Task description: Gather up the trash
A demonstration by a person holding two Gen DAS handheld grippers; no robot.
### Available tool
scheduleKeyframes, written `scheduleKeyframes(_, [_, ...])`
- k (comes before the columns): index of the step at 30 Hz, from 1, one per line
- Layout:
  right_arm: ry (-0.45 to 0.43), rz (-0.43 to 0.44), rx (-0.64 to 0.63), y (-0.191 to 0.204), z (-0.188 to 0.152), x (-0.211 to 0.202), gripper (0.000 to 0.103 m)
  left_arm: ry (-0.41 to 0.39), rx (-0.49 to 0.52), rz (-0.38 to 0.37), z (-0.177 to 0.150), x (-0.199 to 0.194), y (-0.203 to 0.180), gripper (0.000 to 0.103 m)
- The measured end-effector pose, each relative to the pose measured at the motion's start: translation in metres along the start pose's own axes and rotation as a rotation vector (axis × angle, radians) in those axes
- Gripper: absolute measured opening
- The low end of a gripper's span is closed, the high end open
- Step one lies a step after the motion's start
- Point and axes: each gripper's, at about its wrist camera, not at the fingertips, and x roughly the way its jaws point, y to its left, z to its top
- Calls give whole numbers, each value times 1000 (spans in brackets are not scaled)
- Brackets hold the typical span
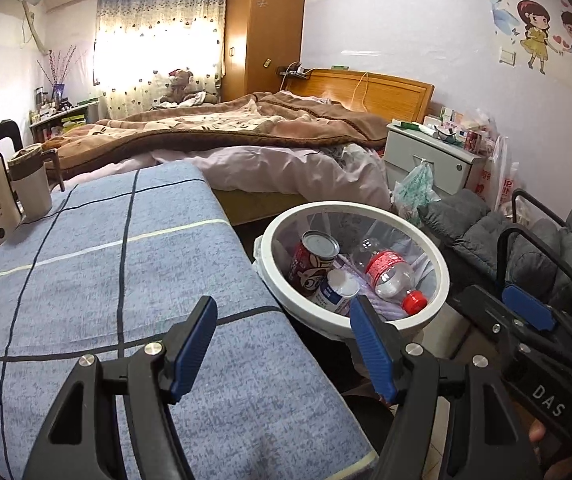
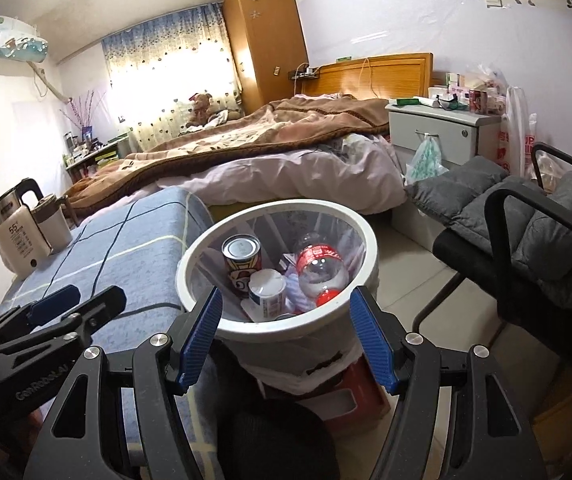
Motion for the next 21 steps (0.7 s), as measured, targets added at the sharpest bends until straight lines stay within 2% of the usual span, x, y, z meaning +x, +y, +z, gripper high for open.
scheduleKeyframes(9, [-15,-3,-18,8,-4,-6,67,4,8,35,-4,-2,1,72])
scheduleKeyframes(21, [-8,-7,-6,6,-5,-6,67,-4,8,45,-5,-5,2,72])
